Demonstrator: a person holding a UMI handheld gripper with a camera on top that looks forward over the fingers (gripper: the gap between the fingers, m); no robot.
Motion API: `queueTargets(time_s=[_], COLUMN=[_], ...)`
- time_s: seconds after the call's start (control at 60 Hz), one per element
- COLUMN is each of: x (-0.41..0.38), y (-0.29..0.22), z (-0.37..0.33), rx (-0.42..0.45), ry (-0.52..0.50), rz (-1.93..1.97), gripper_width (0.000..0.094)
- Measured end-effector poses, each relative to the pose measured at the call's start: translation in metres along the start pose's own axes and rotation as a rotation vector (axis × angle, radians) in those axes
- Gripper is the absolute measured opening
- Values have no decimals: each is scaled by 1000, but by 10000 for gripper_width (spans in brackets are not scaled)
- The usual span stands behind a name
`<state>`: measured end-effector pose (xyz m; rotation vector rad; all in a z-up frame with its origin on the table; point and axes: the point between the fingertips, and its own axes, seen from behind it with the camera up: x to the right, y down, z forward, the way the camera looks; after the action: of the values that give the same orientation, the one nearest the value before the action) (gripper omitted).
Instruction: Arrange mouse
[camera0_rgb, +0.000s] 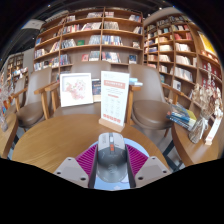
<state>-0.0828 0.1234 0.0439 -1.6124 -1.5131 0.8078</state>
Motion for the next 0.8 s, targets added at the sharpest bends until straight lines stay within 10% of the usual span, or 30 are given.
queueTargets(time_s=[0.367, 0.533, 0.8], x=[17, 26, 22], y=[41, 40, 48], z=[29, 23, -79], rx=[-65, -56, -52], ry=[17, 69, 93], rz=[10, -19, 51], gripper_width=[495, 845, 851])
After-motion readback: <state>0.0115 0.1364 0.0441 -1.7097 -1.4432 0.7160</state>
